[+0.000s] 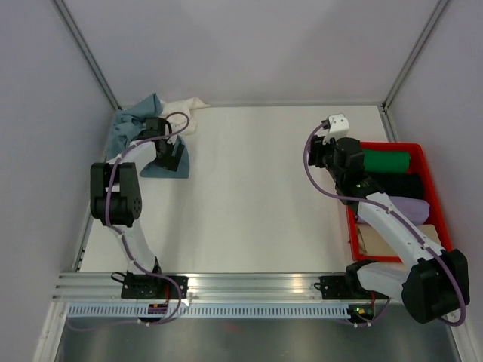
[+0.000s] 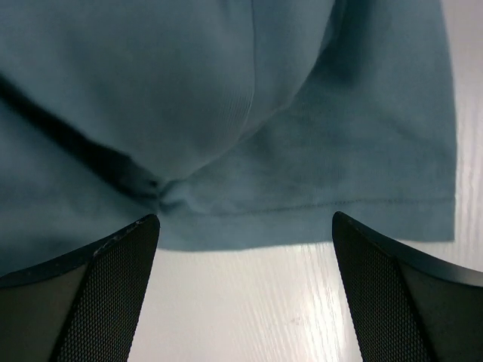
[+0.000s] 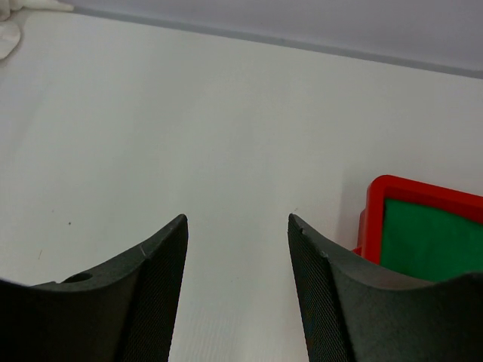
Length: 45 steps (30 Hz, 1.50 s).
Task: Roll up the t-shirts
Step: Grab a tshirt with the left arm
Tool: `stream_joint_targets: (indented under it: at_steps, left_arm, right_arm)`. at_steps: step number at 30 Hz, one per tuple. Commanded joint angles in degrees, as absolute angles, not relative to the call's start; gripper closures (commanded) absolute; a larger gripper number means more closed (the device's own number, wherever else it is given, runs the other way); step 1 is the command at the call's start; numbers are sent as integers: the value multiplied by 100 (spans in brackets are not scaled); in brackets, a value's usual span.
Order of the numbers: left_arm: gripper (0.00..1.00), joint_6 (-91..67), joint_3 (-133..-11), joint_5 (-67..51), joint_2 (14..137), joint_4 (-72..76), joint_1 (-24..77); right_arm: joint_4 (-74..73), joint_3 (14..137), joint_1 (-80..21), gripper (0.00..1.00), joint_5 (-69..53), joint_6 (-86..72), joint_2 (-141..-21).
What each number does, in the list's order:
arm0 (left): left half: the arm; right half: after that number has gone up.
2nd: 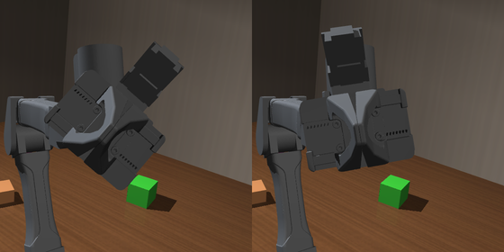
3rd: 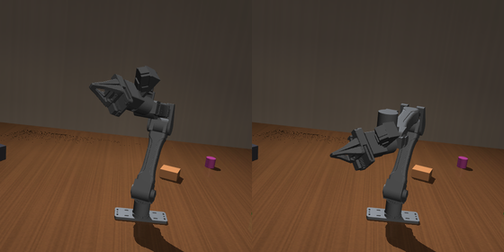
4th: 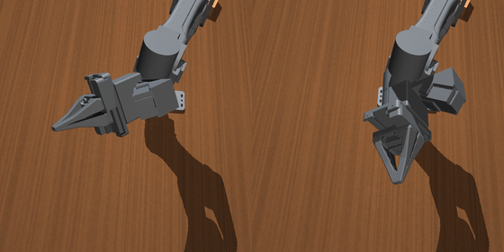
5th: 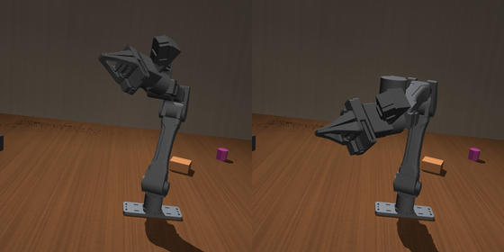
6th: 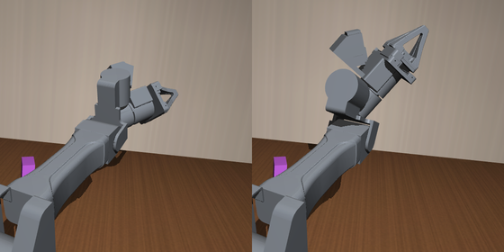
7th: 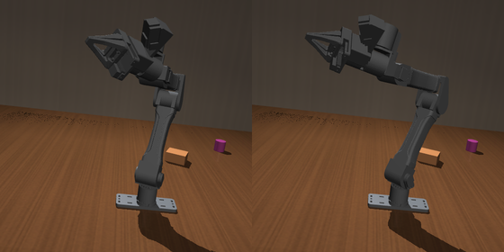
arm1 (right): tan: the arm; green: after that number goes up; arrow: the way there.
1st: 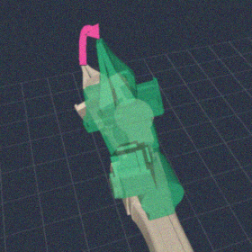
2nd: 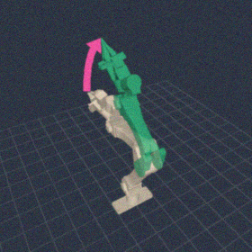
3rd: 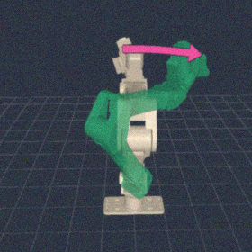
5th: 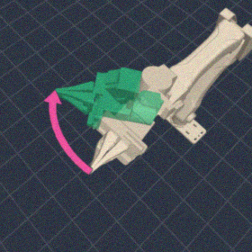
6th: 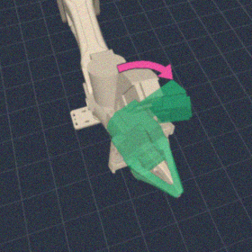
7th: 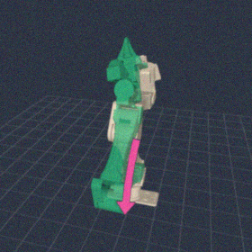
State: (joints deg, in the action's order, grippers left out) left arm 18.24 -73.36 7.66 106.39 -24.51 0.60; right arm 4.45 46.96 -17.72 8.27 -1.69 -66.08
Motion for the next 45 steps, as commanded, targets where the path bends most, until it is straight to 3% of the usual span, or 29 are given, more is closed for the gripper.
stream_joint_targets:
  at_steps: [1, 5, 7, 8, 9, 11, 15, 20, 25, 31, 36, 41, 45]
  left_arm:
    - [0, 1916, -8067, 976, 11284, -2839, 53]
    - [1, 1829, -8393, 888, 11785, -2821, 53]
    - [12, 1828, -8402, 722, 11926, -2821, 53]
    - [20, 1828, -8385, 625, 11953, -2821, 53]
    - [38, 1819, -8367, 407, 11979, -2821, 53]
    - [54, 1819, -8315, 151, 12015, -2856, 53]
    - [97, 1881, -8183, -359, 11901, -2988, 53]
    - [98, 1969, -7639, -1158, 11225, -2971, 53]
    - [98, 2047, -6674, -2731, 9968, -3479, 70]
    - [98, 2382, -5776, -3278, 8652, -3866, 193]
    - [98, 2382, -5722, -3752, 7648, -4113, 352]
    - [98, 2136, -5958, -3832, 7085, -4192, 343]
    - [98, 1899, -6196, -4042, 7119, -4219, 343]
  right_arm:
    - [176, 5018, -1968, 38, 862, 167, -6557]
    - [18, 5176, -2021, 38, 861, 255, -6408]
    - [-176, 5212, -2030, 38, 853, 281, -6364]
    - [-184, 5221, -2030, 38, 853, 281, -6337]
    - [-193, 5221, -2048, 38, 844, 290, -6293]
    - [-211, 5238, -2065, 38, 888, 281, -6241]
    - [-202, 5308, -2066, 38, 888, 211, -6214]
    - [-185, 5458, -2109, 38, 747, 70, -6293]
    - [-579, 5774, -2468, 38, 1124, 281, -6442]
    - [-826, 6450, -3214, 39, 1292, -95, -7118]
    - [-267, 7022, -3621, 38, -557, -1377, -8392]
    - [605, 7032, -3823, 37, -1458, -2969, -9454]
    - [1535, 7136, -4279, 11, -2021, -3191, -10071]
